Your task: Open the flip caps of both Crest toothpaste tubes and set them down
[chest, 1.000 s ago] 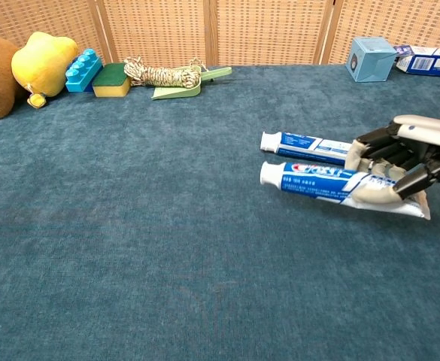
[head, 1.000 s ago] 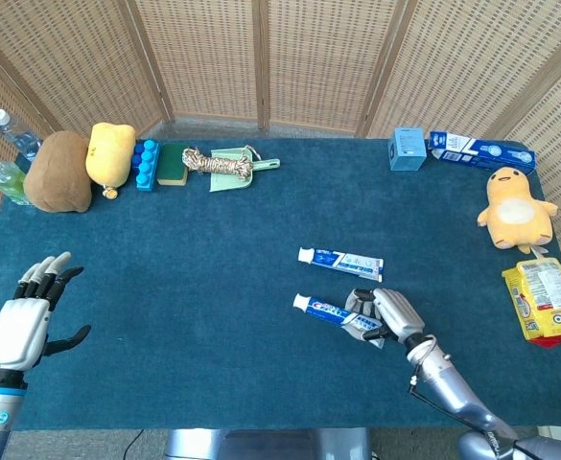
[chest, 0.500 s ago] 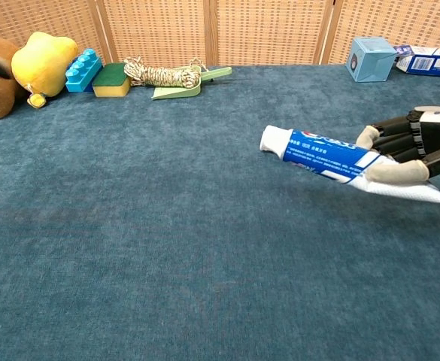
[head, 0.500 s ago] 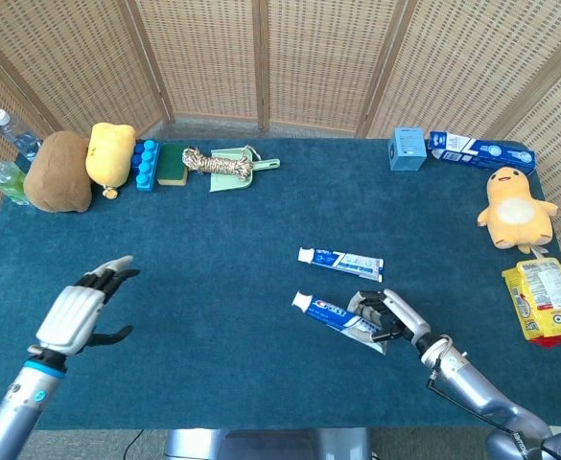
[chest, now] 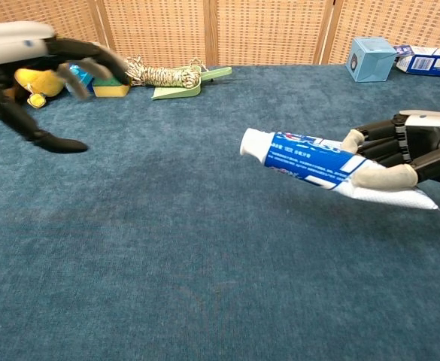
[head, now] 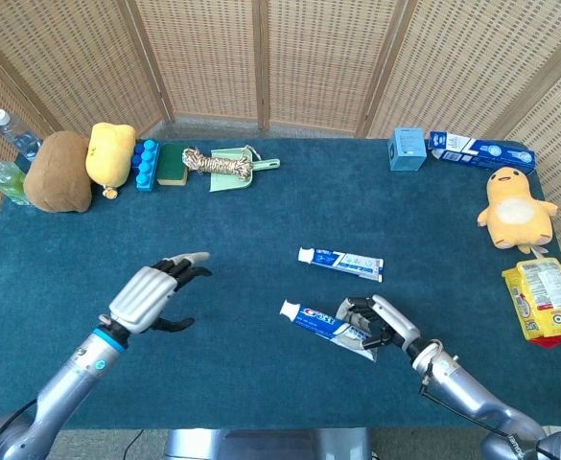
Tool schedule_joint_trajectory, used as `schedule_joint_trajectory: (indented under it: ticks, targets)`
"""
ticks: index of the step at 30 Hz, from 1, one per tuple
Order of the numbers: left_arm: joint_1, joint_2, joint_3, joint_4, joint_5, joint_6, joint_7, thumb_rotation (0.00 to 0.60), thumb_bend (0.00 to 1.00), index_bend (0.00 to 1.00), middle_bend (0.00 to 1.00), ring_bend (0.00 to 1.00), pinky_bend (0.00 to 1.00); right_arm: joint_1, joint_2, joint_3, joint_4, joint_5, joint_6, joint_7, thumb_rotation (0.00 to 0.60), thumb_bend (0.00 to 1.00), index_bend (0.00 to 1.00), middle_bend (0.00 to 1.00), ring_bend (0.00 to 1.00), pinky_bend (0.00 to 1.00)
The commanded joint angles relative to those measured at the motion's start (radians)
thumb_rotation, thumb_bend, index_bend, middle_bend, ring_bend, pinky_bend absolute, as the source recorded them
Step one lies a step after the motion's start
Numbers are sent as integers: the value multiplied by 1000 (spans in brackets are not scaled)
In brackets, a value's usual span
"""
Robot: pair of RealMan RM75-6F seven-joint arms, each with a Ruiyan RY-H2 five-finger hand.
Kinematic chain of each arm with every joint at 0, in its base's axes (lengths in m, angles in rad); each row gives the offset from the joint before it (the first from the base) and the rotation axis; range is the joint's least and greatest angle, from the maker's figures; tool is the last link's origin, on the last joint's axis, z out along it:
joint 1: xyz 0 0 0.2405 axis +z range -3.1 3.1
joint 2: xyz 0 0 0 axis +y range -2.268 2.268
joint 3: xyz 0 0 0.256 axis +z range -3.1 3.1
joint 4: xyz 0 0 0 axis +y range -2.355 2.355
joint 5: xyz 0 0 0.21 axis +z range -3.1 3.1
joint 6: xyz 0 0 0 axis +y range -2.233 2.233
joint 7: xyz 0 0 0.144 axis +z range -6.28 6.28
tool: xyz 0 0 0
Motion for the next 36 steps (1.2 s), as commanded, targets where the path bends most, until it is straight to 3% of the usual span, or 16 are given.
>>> schedule_joint_trajectory:
  ticks: [1,13,28,36]
  targets:
    - [-30,-45,2,36,41,-2,19,600,174,243,152,135,260,6,4,0,-15,7,-3,8,600,412,872,709,652,754]
    - [-91,-187,30,162,170,45,39,600,190,279,156,114,248,48,9,4,-60,31,-49,43,600,421,874,709,653,756]
    - [-134,-278,50,261,231,86,-48,600,297,304,163,102,238,91,15,-25,-59,-29,-65,206,600,421,874,709,654,757]
    - [-149,-293,57,272,237,86,-63,600,299,297,155,90,227,105,15,-40,-52,-50,-53,259,600,422,874,709,654,757]
